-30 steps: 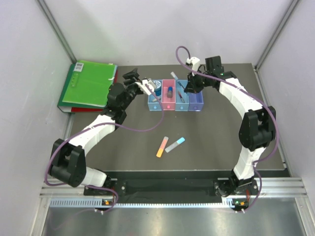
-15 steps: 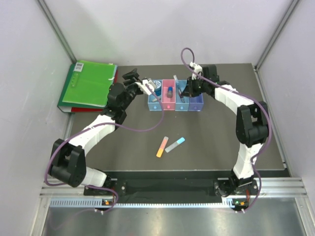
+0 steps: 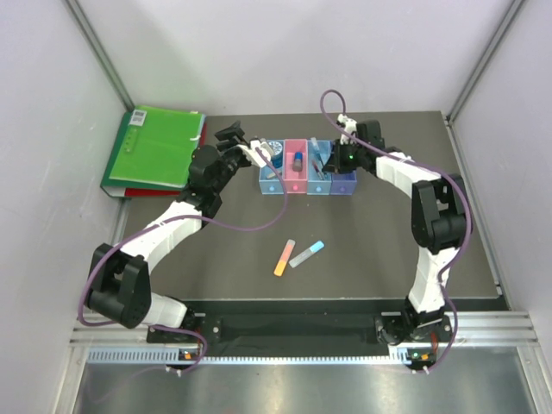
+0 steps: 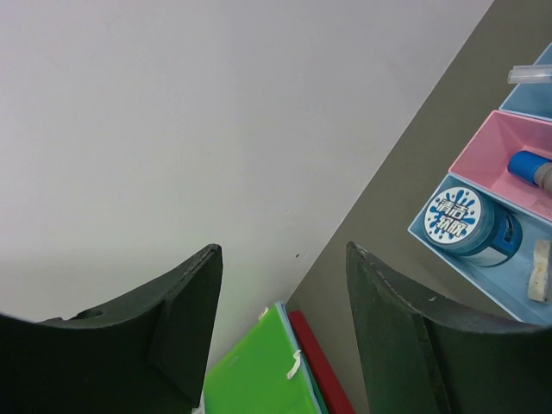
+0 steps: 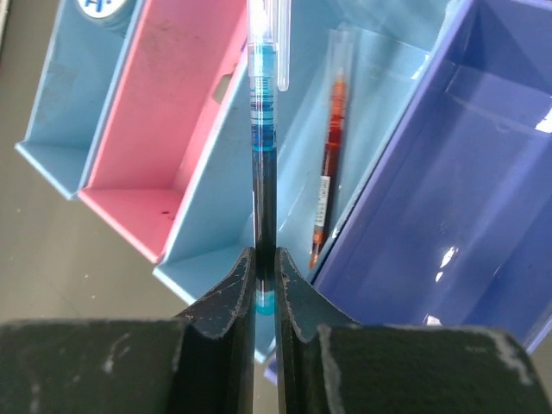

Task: Sort the stationery into containers
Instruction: Place the pen in the storage box.

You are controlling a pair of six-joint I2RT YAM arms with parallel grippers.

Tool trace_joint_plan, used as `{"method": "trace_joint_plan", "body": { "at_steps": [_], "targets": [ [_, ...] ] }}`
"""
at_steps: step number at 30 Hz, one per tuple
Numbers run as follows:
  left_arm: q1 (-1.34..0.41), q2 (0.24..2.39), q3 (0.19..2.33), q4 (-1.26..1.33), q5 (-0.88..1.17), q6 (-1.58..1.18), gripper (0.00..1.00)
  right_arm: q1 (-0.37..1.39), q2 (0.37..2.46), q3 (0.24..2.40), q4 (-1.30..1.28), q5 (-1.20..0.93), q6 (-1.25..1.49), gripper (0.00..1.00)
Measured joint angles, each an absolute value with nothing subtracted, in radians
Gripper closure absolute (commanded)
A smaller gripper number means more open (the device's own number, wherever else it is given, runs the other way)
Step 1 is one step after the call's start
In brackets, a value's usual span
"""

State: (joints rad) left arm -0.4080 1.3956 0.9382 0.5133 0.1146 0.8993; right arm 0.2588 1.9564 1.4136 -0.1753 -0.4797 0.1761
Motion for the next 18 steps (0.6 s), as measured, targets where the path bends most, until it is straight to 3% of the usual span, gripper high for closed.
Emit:
{"method": "trace_joint_plan", "body": {
  "at_steps": [8, 10, 11, 18],
  "targets": [
    [-0.408, 1.396, 0.938, 0.513, 0.115, 0.904, 0.36, 0.260, 1.988, 1.416, -0.154, -0.469, 0.187, 0.99],
    [-0.408, 1.396, 0.938, 0.513, 0.115, 0.908, 0.36, 0.260, 1.991, 1.423, -0.153, -0.466, 0.187, 0.92],
    [-0.408, 1.397, 0.938, 0.513, 0.115, 0.908, 0.36, 0.260, 1.992, 1.423, -0.152, -0.466, 0.187, 0.83],
    [-0.408, 1.403, 0.939, 0.514, 0.115, 0.912, 0.36, 0.260, 1.993, 1.424, -0.141, -0.479, 0.191, 0.71]
  ]
}}
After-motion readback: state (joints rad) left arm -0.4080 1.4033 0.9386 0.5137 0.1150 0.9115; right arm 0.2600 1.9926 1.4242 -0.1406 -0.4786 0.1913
